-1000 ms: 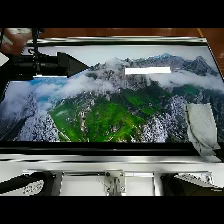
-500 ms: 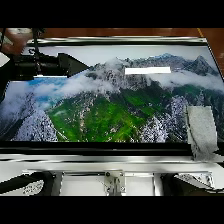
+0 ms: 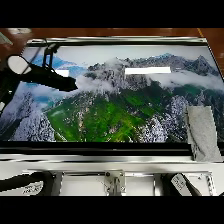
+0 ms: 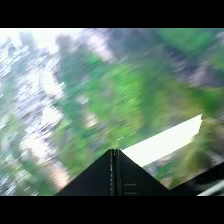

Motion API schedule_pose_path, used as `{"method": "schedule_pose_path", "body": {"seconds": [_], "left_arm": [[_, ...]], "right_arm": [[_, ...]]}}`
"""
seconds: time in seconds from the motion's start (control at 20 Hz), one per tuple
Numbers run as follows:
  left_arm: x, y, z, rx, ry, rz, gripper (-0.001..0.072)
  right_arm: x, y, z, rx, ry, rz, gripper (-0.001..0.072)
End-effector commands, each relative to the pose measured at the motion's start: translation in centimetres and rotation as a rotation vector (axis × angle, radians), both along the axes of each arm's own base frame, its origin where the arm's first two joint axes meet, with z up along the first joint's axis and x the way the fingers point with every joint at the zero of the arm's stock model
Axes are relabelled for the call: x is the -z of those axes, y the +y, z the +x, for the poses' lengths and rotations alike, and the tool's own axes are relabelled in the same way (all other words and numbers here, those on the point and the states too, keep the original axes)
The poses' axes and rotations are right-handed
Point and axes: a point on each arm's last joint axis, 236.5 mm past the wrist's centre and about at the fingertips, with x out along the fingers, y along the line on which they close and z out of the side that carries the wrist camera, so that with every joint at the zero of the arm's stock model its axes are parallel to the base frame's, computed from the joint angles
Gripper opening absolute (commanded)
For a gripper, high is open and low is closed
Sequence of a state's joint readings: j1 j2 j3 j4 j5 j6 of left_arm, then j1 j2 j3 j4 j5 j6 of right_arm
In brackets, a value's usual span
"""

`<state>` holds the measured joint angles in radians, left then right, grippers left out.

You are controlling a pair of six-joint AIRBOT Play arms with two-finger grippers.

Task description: Fold the shirts.

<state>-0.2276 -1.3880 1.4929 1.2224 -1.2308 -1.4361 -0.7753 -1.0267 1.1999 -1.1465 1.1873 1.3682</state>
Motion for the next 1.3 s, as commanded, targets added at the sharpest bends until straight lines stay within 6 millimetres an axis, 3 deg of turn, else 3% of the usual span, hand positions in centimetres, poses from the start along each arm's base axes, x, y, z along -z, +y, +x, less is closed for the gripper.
{"method": "schedule_pose_path", "body": {"seconds": [0.0, 0.05, 0.15, 0.2, 0.3, 0.4, 0.6, 1.25], "left_arm": [[5.3, 4.5, -2.0, -0.027, 0.166, 0.291, 0.046], [6.4, 4.9, -2.7, -0.024, 0.225, 0.308, 0.0576], [7.3, 5.4, -2.9, -0.028, 0.262, 0.318, 0.0491], [7.1, 5.4, -2.3, -0.036, 0.235, 0.31, 0.0491], [6.8, 5.2, -1.4, -0.045, 0.196, 0.298, 0.0497], [6.8, 5.1, -0.7, -0.051, 0.169, 0.289, 0.0708], [6.4, 4.6, 0.7, -0.064, 0.109, 0.267, 0.0708], [6.2, 4.4, 1.8, -0.072, 0.067, 0.256, 0.0706]], "right_arm": [[4.2, 8.9, 1.9, -0.248, 0.242, -0.014, 0.0602], [5.9, 11.2, 1.6, -0.316, 0.32, 0.024, 0.0604], [8.0, 14.5, 1.0, -0.421, 0.425, 0.062, 0.0645], [8.6, 15.6, 0.9, -0.457, 0.455, 0.064, 0.0645], [8.8, 17.1, 1.2, -0.499, 0.456, 0.057, 0.0644], [8.6, 18.7, 1.4, -0.535, 0.445, 0.07, 0.0644], [8.0, 21.4, 1.7, -0.576, 0.405, 0.153, 0.0644], [7.8, 21.7, 1.8, -0.58, 0.398, 0.167, 0.0645]]}}
